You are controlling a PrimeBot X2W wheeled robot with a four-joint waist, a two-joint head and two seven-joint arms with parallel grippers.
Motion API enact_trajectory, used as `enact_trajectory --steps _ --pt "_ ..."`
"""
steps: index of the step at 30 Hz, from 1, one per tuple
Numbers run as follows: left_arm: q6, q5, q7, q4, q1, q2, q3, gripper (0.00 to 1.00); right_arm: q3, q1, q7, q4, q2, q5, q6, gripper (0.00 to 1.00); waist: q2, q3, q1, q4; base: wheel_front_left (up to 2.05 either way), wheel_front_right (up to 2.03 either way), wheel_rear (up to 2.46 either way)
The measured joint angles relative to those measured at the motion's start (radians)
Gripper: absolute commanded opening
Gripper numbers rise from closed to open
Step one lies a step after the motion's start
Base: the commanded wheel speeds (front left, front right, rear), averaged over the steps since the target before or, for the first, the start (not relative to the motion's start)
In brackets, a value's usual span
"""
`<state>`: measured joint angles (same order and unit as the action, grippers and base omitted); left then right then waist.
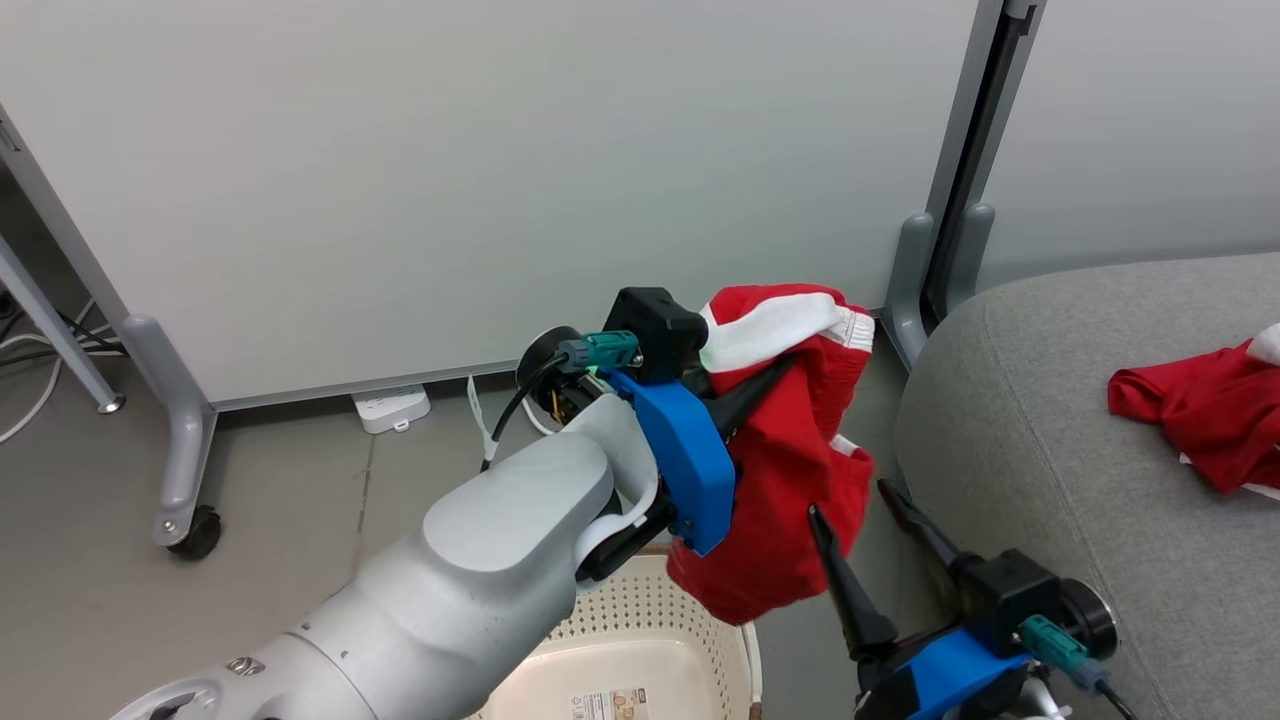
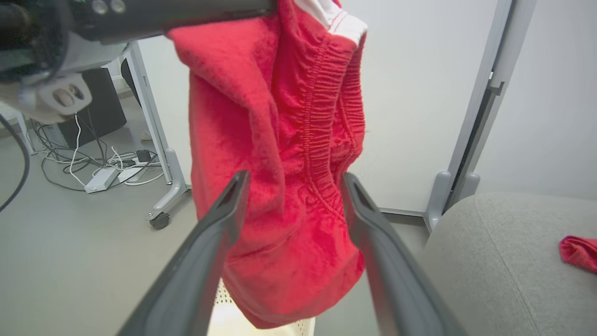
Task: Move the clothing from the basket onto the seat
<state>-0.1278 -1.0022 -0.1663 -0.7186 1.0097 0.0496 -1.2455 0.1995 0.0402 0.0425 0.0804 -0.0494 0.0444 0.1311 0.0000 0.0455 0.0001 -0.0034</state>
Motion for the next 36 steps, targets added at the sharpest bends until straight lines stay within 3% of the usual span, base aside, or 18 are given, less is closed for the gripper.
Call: enact_trajectory --steps 11,25,26,27,28,36 --pt "0.0 -0.026 -0.012 -0.017 -0.003 0.0 -0.022 0.0 0.071 0.06 -0.044 0.067 0.0 0.009 0.0 1.0 0.0 -0.027 0.0 -0.006 0.0 0.0 0.0" --pt "0.0 -0.046 -0.016 0.011 -0.003 0.0 -0.031 0.0 0.192 0.347 -0.026 0.419 0.0 0.072 0.0 1.0 0.0 -0.018 0.0 -0.003 0.0 0.0 0.0" --pt "0.0 -0.049 -0.017 0.012 -0.003 0.0 -0.032 0.0 0.201 0.362 -0.024 0.438 0.0 0.073 0.0 0.96 0.0 -0.016 0.0 -0.003 0.0 0.0 0.0" --pt "0.0 -0.052 -0.017 0.013 -0.003 0.0 -0.032 0.0 0.208 0.373 -0.021 0.456 0.0 0.081 0.0 0.11 0.0 -0.015 0.0 -0.003 0.0 0.0 0.0" --pt "0.0 -0.052 -0.02 0.013 -0.003 0.0 -0.033 0.0 0.212 0.38 -0.013 0.471 0.0 0.087 0.0 0.0 0.0 -0.012 0.0 -0.003 0.0 0.0 0.0" --pt "0.0 -0.052 -0.02 0.01 -0.005 0.0 -0.035 0.0 0.229 0.418 0.033 0.545 0.0 0.098 0.0 0.0 0.0 -0.002 0.0 -0.009 0.0 0.0 0.0"
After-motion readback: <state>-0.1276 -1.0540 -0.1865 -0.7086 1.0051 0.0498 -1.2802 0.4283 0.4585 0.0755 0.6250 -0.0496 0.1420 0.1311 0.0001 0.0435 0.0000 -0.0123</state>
